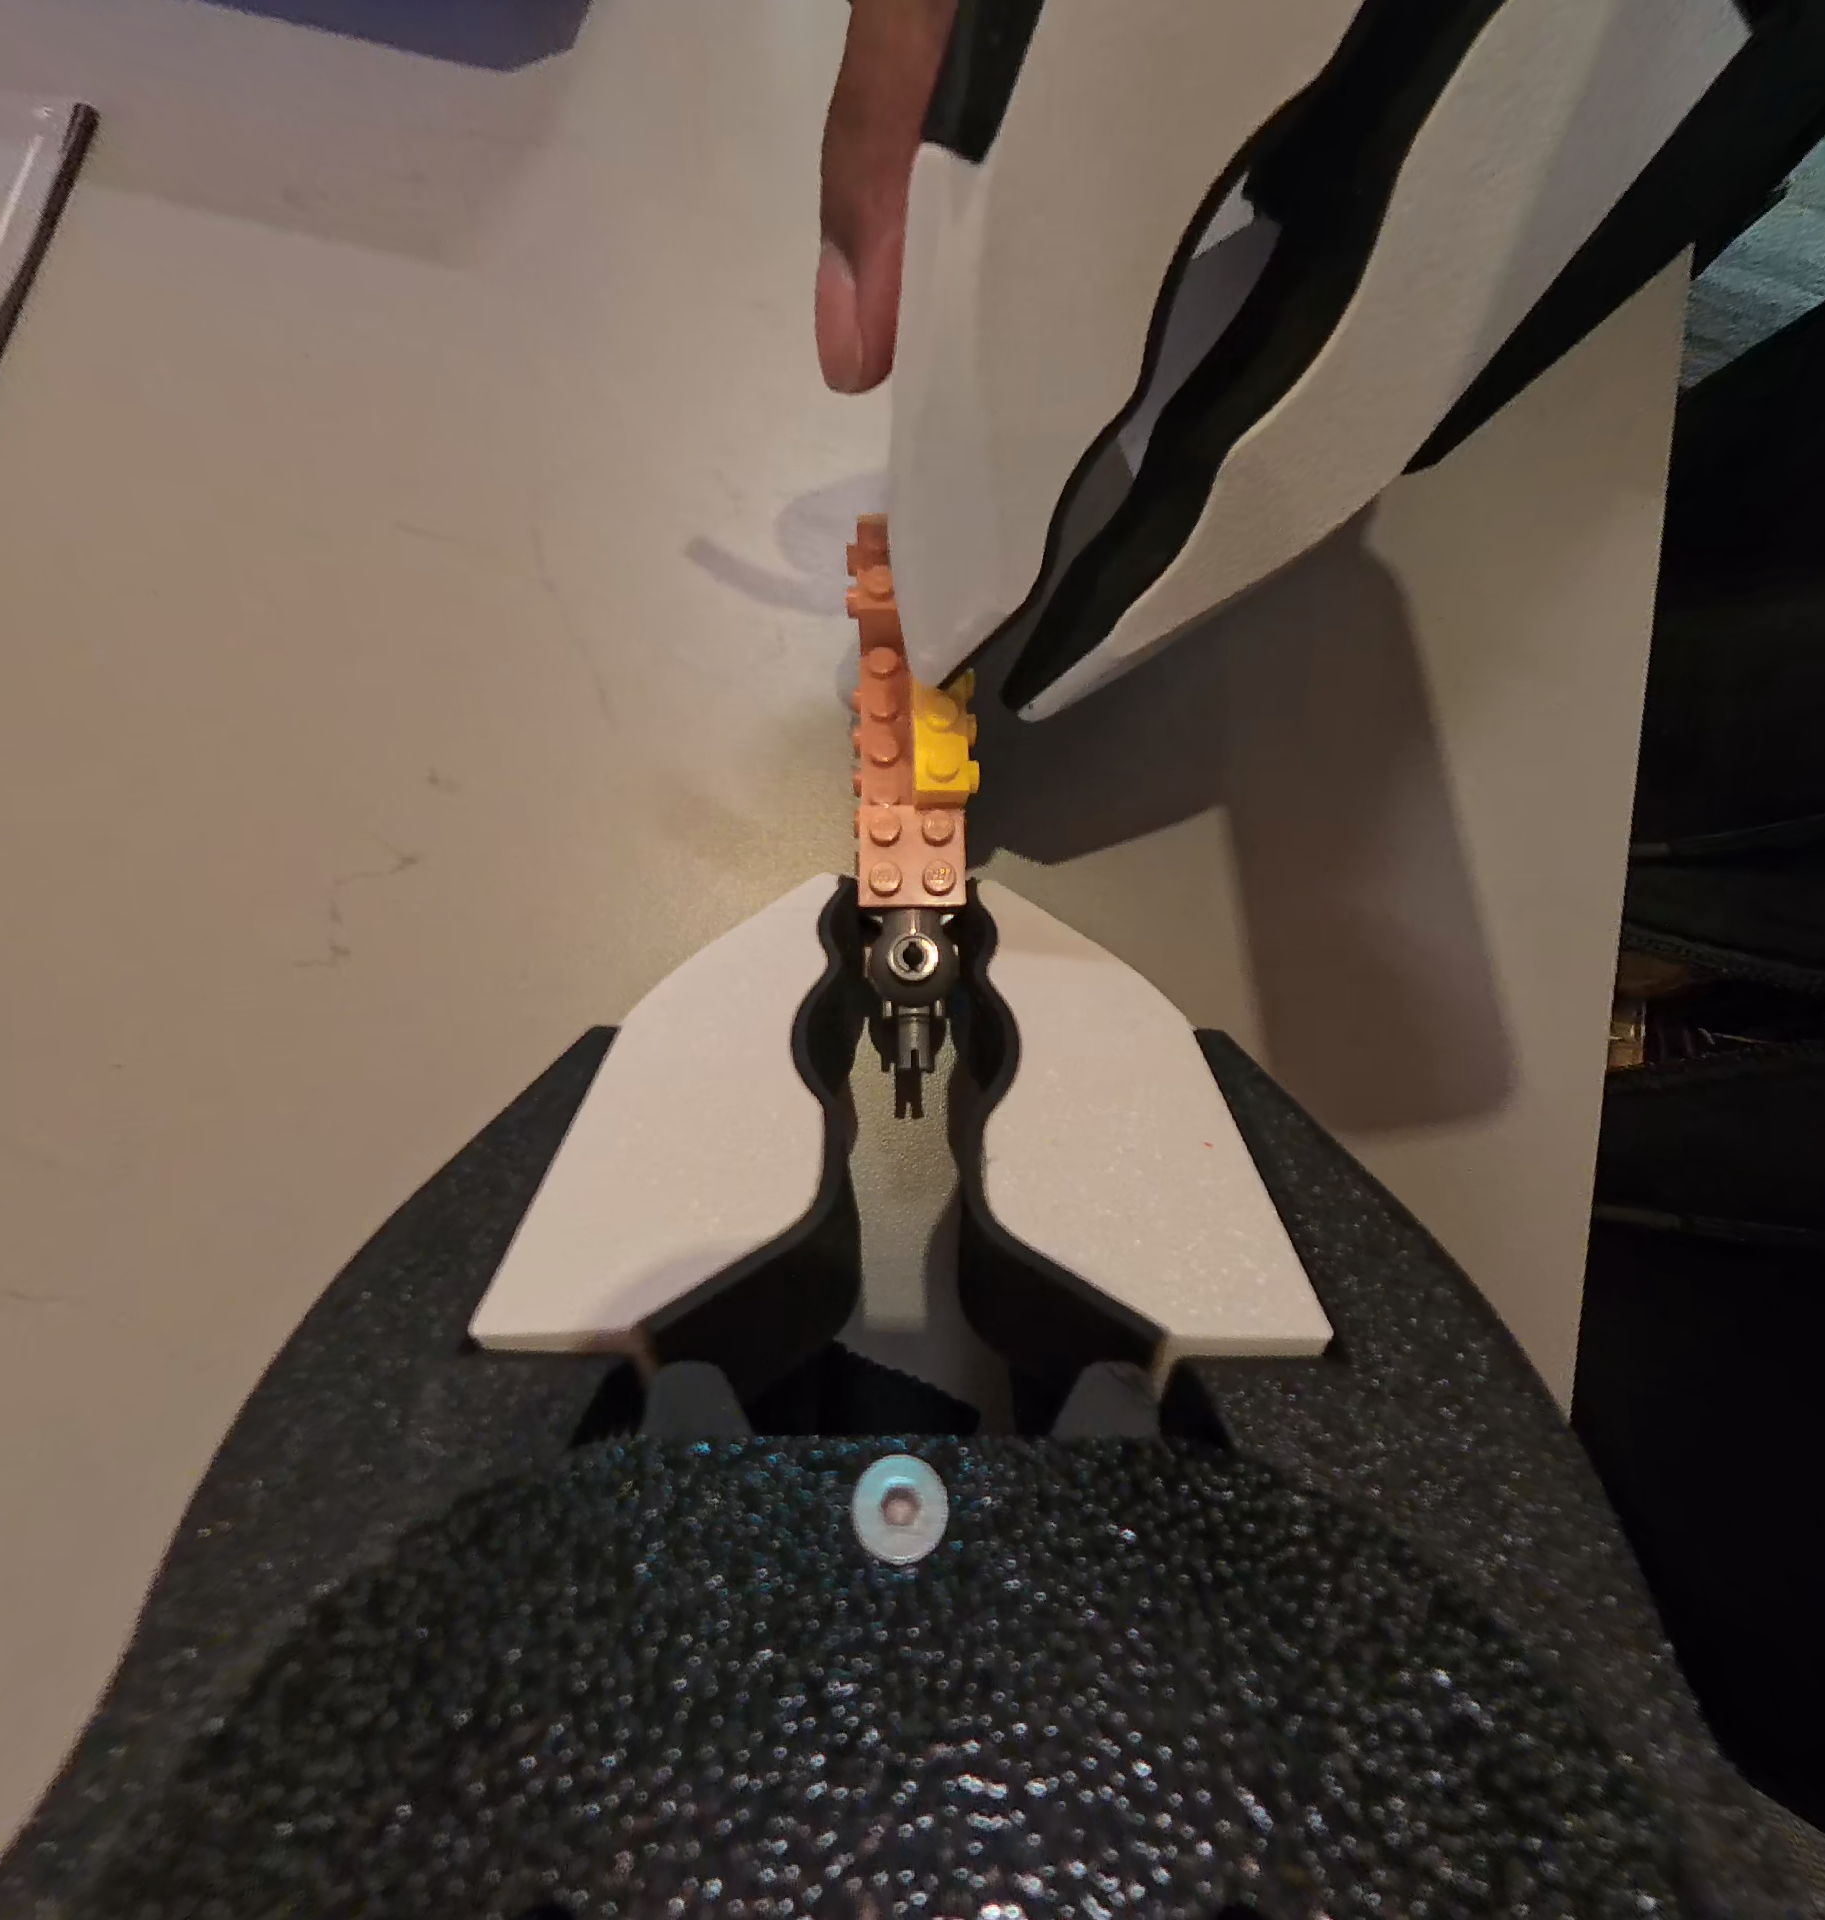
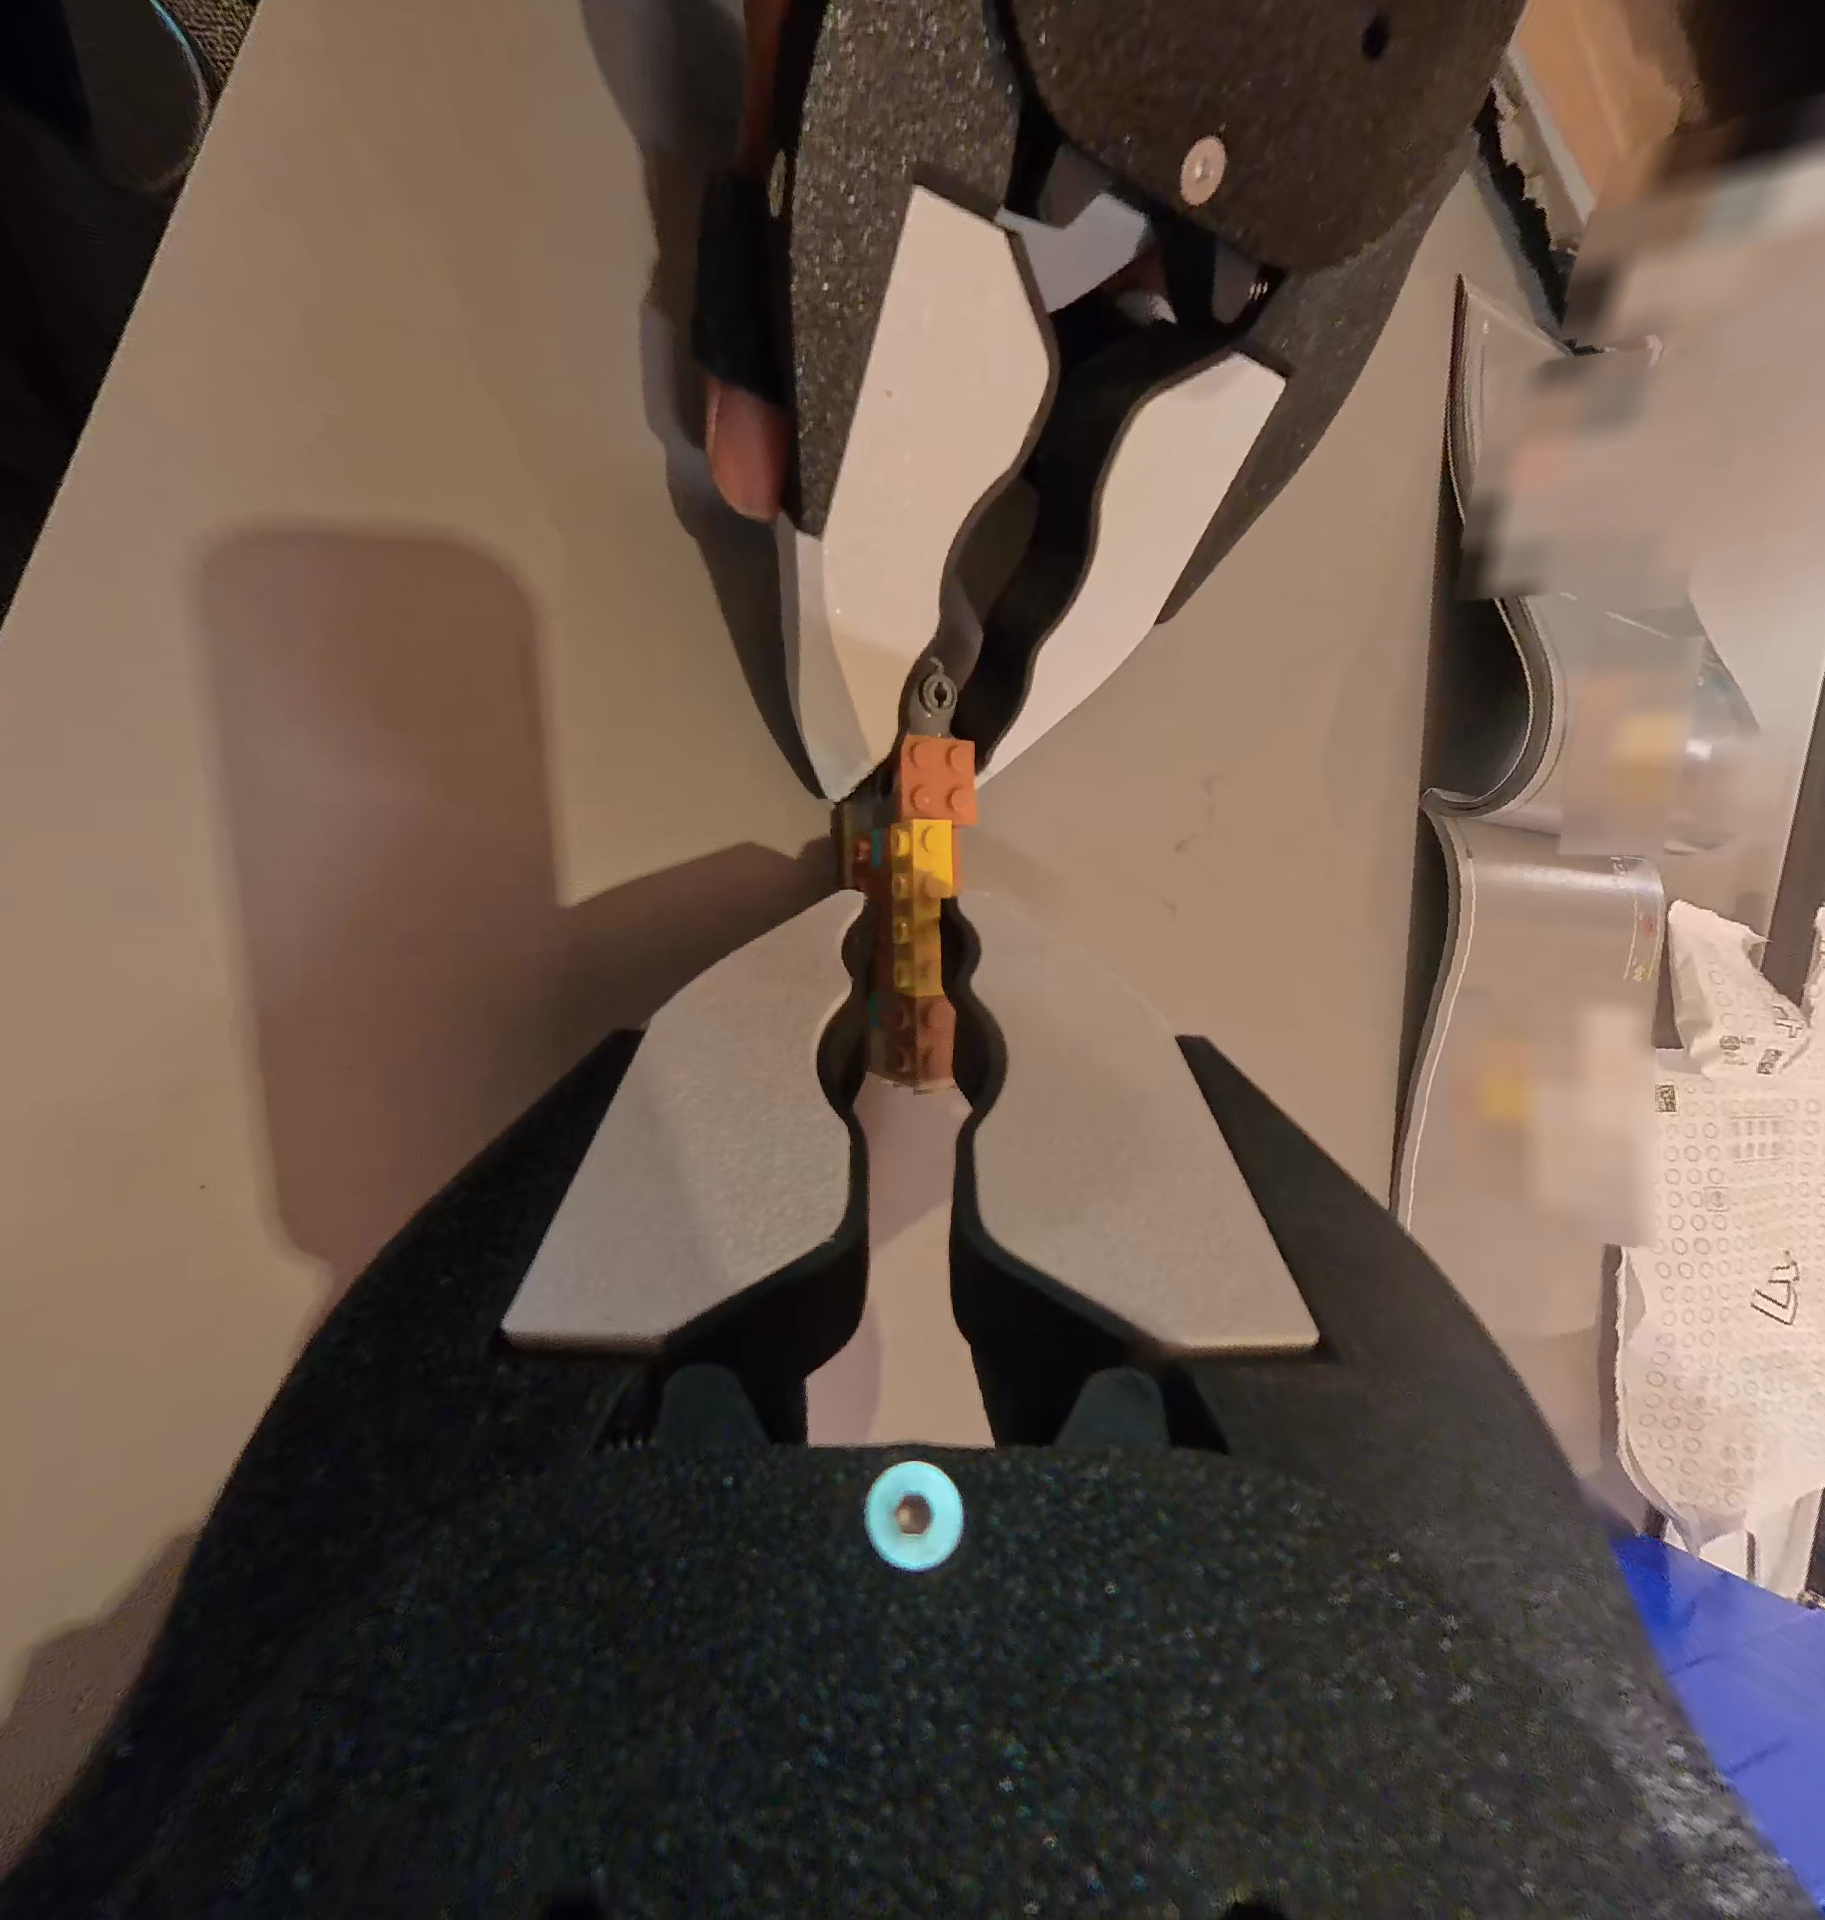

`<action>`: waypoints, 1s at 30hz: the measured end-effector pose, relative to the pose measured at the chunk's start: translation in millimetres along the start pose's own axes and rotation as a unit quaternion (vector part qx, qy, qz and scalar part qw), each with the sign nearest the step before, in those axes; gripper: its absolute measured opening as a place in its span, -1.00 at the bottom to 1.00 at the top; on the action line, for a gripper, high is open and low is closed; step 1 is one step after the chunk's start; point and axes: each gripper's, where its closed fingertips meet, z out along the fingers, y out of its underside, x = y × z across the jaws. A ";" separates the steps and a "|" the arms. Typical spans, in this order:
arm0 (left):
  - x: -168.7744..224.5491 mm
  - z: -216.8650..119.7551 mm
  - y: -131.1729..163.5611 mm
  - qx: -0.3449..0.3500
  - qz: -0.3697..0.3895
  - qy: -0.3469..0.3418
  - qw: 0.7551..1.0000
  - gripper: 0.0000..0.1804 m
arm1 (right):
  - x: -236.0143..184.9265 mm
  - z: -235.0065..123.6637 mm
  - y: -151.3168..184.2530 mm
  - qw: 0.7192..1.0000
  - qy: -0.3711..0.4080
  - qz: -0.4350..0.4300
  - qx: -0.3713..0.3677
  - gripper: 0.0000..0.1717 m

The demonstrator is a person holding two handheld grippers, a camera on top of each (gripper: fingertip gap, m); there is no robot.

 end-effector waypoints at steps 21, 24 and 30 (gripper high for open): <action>-0.1 0.2 1.6 -0.004 0.002 -0.003 1.000 -0.78 | 0.7 2.1 1.3 1.000 0.007 -0.004 -0.002 -0.90; 0.9 0.2 2.0 -0.005 0.008 -0.001 1.000 -0.71 | 0.9 2.1 1.3 1.000 0.008 -0.003 0.000 -0.90; 2.5 3.3 0.2 -0.009 0.038 -0.010 0.999 -0.63 | 1.3 2.4 1.0 1.000 0.014 -0.007 0.001 -0.90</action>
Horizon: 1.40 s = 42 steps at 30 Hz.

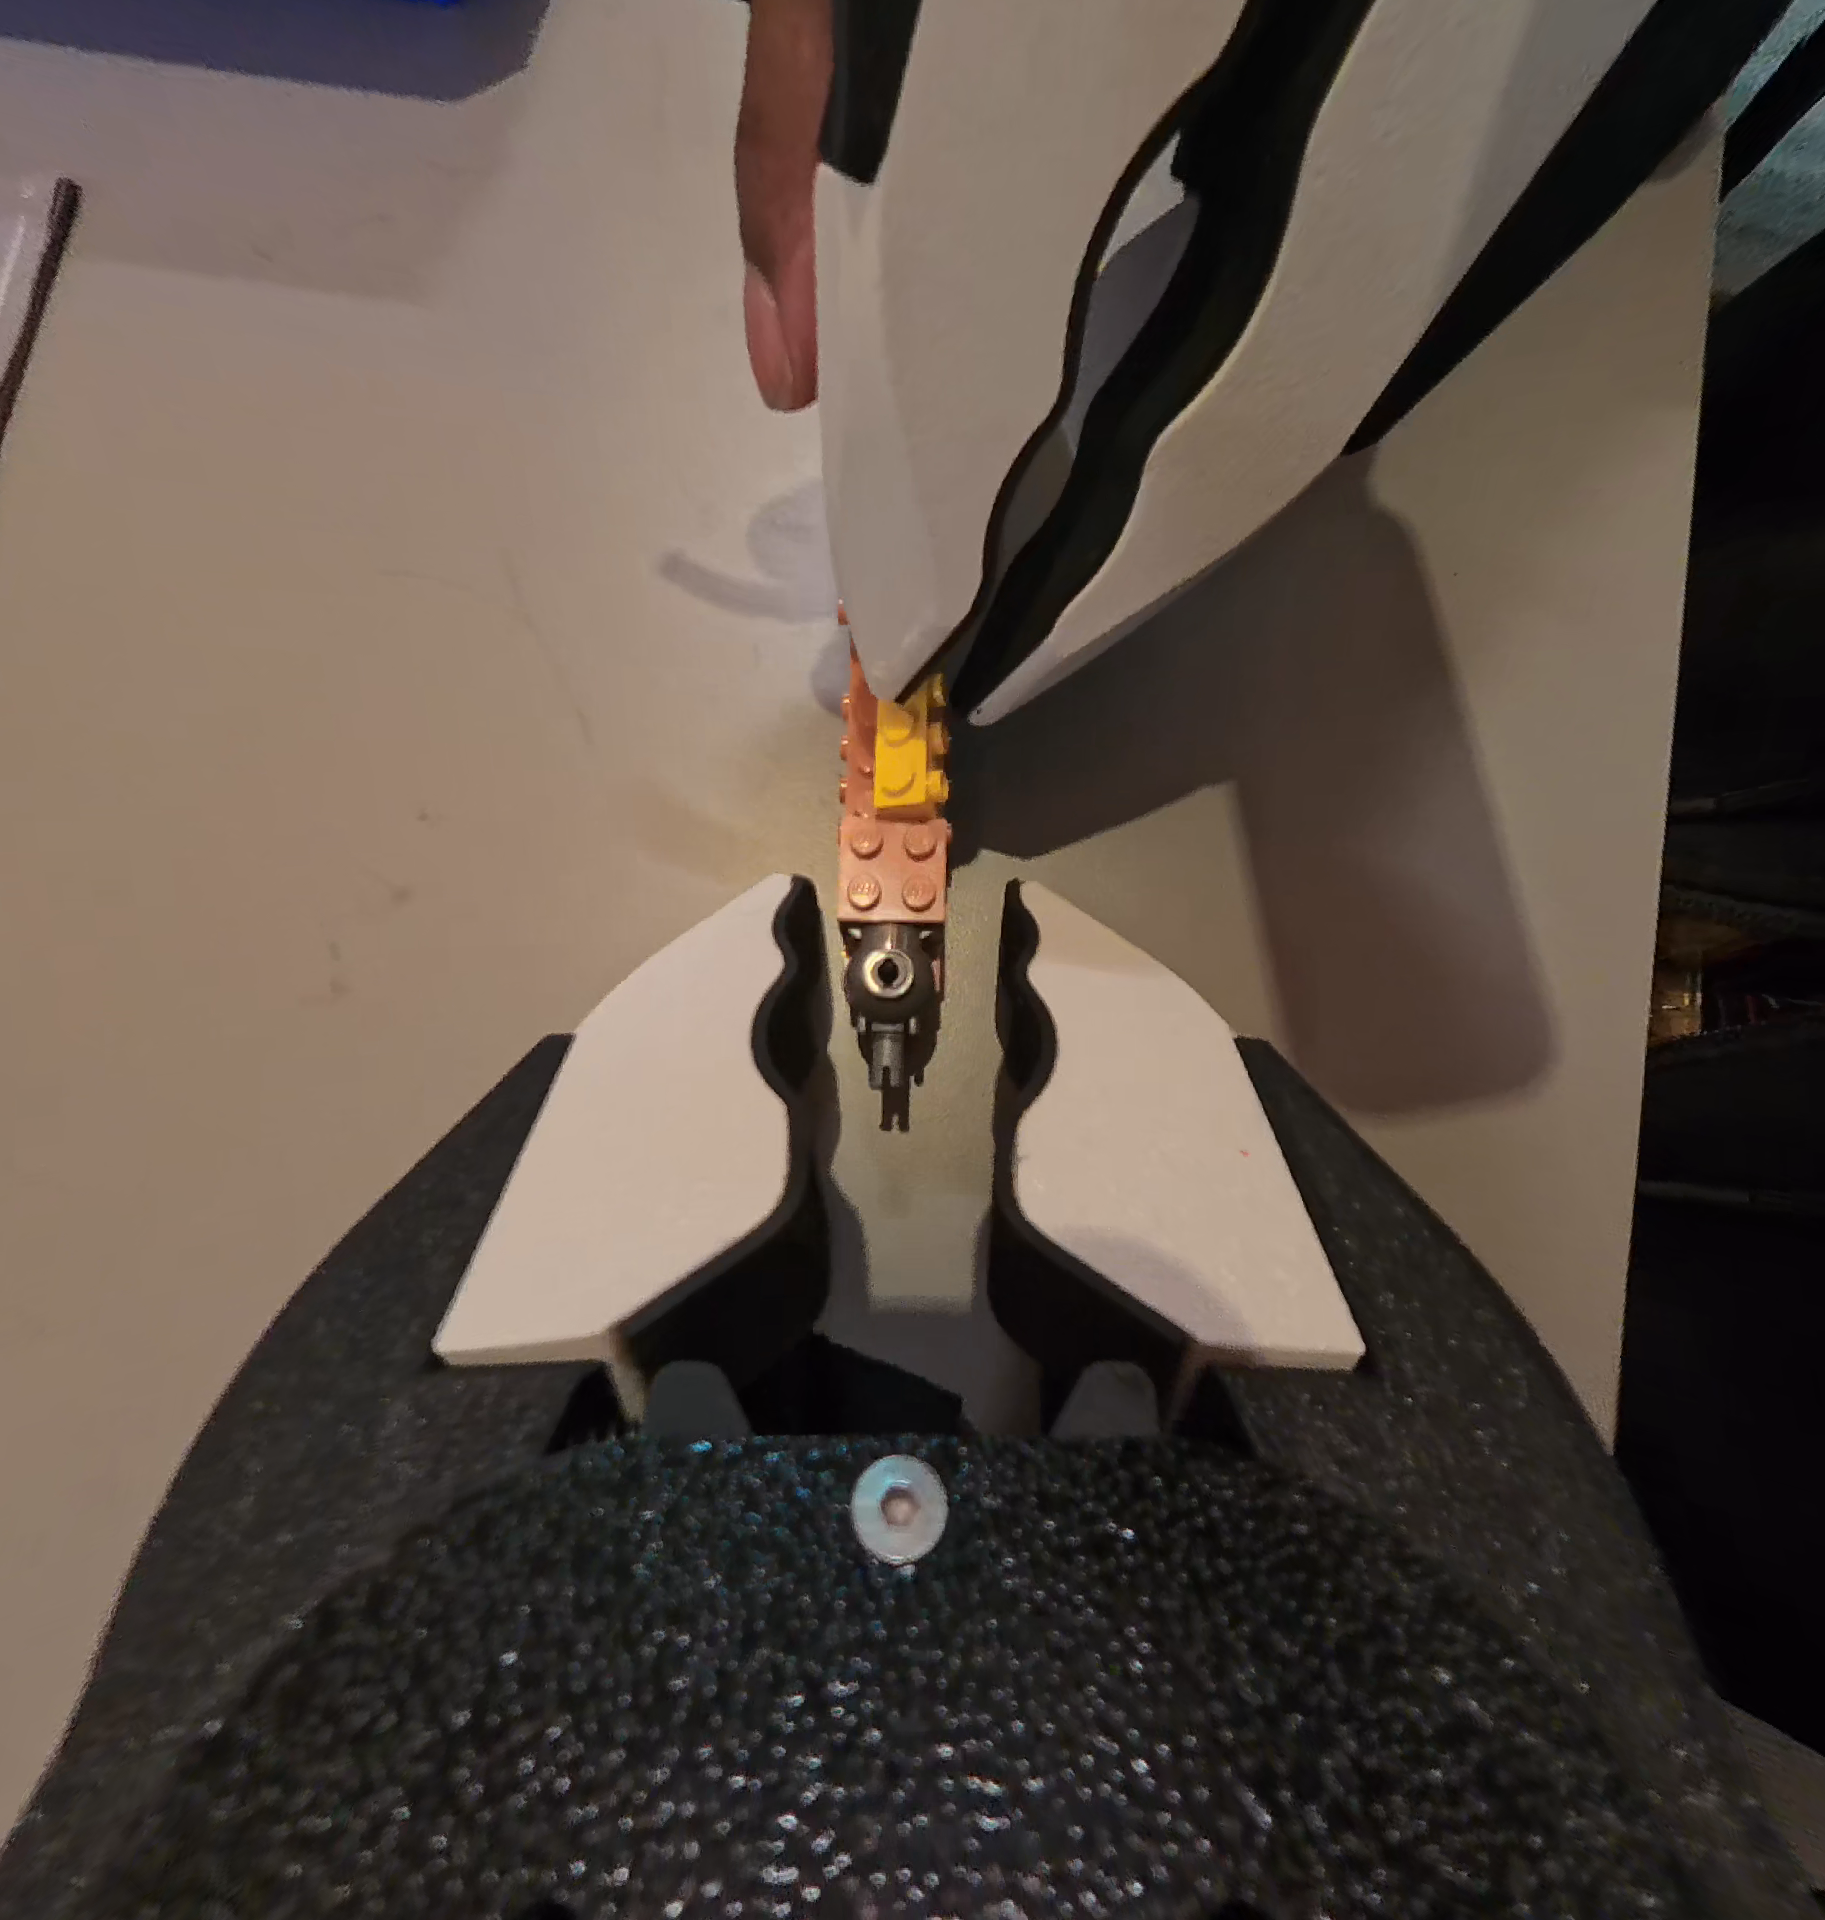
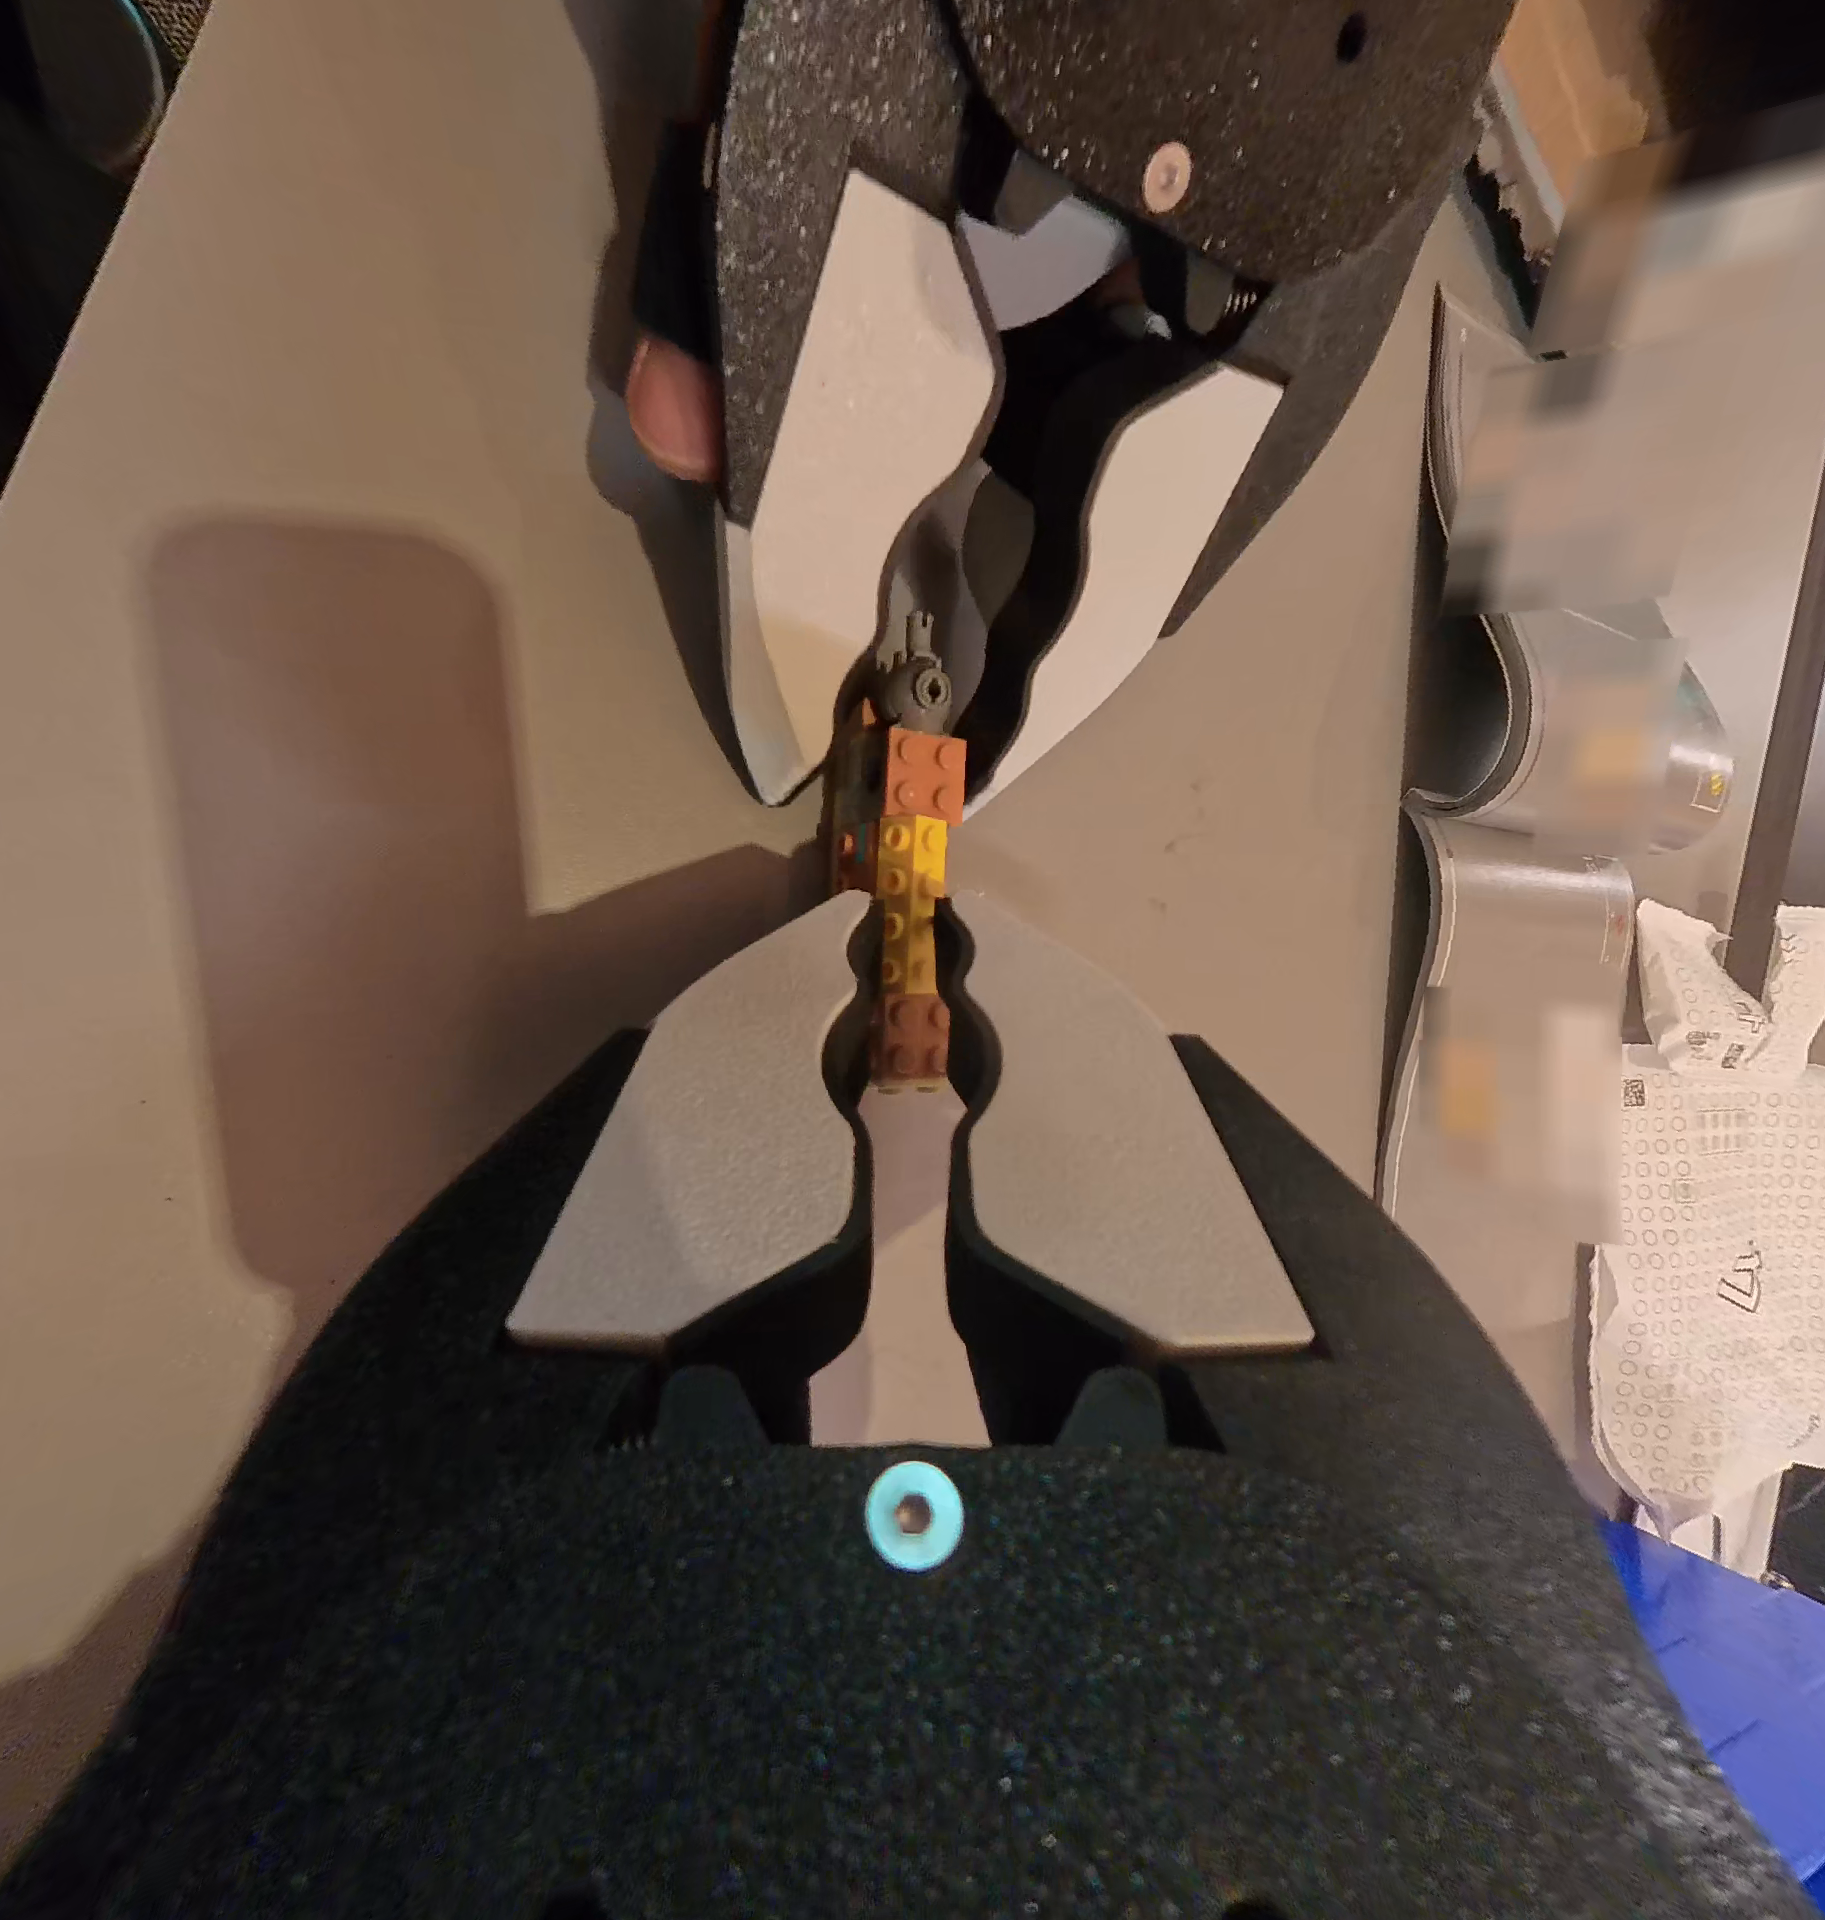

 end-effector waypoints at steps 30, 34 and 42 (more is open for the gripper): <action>-6.1 -4.2 -24.3 0.069 -0.018 0.000 0.997 -0.79 | 13.3 -12.6 -9.6 0.993 0.098 -0.073 -0.004 -0.90; -6.5 -4.6 -24.1 0.069 -0.017 -0.004 0.997 -0.79 | 13.2 -12.4 -9.9 0.992 0.097 -0.075 -0.006 -0.90; -6.5 -6.6 -25.5 0.077 -0.017 -0.001 0.997 -0.79 | 13.7 -13.9 -12.2 0.992 0.099 -0.079 0.000 -0.90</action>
